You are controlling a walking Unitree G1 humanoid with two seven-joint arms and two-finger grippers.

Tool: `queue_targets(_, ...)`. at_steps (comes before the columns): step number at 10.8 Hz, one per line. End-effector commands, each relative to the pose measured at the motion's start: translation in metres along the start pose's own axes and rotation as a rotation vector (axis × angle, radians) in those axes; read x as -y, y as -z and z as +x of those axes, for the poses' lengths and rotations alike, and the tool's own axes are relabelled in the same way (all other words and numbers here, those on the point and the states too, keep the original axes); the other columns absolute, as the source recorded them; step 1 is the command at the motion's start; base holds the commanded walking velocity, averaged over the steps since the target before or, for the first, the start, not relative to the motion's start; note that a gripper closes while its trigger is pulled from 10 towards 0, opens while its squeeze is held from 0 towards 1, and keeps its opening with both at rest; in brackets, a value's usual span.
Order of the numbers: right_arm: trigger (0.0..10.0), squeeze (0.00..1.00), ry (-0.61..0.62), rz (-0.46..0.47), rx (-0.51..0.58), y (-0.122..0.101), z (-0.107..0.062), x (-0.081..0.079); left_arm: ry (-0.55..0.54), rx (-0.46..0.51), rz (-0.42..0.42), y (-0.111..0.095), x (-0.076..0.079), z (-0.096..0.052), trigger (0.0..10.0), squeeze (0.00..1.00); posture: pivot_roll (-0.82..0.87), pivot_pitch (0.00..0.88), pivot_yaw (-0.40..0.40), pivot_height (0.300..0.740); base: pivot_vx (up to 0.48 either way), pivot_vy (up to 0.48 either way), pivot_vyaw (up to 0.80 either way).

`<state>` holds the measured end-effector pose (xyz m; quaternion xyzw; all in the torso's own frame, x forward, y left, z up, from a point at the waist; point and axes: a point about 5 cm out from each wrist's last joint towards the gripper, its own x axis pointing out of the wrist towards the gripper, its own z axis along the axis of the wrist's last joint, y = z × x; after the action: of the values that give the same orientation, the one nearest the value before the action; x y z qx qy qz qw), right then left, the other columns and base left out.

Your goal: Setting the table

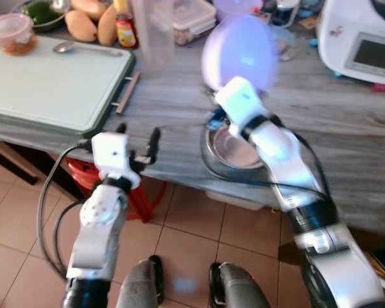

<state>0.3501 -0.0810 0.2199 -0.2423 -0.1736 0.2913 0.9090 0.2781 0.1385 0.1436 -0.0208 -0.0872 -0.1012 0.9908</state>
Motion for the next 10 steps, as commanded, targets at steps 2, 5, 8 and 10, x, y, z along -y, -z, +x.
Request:
queue_targets(2, 10.0, 0.00, -0.124, -0.018, -0.037, 0.009, 0.003, -0.006, -0.047, -0.036, 0.026, 0.001, -0.017, -0.017, 10.0, 0.00, 0.01, 0.231, 0.004, 0.740, 0.000, 0.000, 0.00)
queue_targets(5, 10.0, 0.00, -0.244, -0.033, -0.110, 0.025, 0.001, -0.015, -0.054, -0.073, 0.021, 0.008, -0.018, -0.029, 10.0, 0.00, 0.01, 0.237, 0.004, 0.740, 0.000, 0.000, 0.00)
queue_targets(8, 10.0, 0.00, -0.321, -0.081, -0.124, 0.034, -0.003, -0.019, -0.040, -0.075, 0.013, 0.006, -0.014, -0.026, 10.0, 0.00, 0.00, 0.238, 0.003, 0.740, 0.000, 0.000, 0.00)
queue_targets(10, 10.0, 0.00, -0.352, -0.080, -0.149, 0.039, -0.004, -0.020, -0.038, -0.078, 0.014, 0.006, -0.014, -0.026, 10.0, 0.00, 0.01, 0.239, 0.004, 0.740, 0.000, 0.000, 0.00)
